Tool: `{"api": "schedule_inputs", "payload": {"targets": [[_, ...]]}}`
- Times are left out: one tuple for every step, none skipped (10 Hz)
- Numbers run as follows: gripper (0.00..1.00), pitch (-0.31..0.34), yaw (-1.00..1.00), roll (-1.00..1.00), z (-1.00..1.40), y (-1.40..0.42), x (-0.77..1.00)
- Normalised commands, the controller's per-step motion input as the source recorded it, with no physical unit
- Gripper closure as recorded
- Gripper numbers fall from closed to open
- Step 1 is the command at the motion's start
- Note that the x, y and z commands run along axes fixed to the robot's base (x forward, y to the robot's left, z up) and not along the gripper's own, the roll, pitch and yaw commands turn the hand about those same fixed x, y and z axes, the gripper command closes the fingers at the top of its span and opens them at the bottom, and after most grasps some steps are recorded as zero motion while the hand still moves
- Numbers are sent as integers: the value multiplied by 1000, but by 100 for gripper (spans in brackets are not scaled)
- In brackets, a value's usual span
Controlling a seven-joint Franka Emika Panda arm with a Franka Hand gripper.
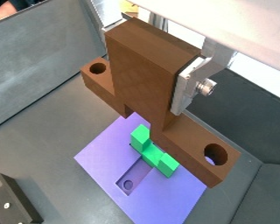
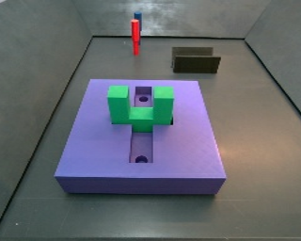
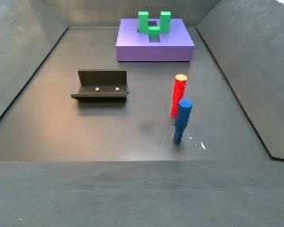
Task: Pick up the brown object. Move up. Move to above the board. Insert the brown object.
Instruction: Insert the brown object.
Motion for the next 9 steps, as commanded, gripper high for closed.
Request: {"api": "schedule_inputs", "payload": {"targets": [[100,0,-423,-30,0,-31,89],[100,0,-657,-14,-9,-14,37],[100,0,-831,-7,-54,-66,131],[100,0,-874,-23,-89,-100,137],[100,0,-900,0,-129,-157,94],[100,0,-943,0,-191,-206,14],[100,0,-923,27,-200,-209,9],[100,0,-926,43,-223,-200,0],[100,0,-934,41,-223,-200,0]]}}
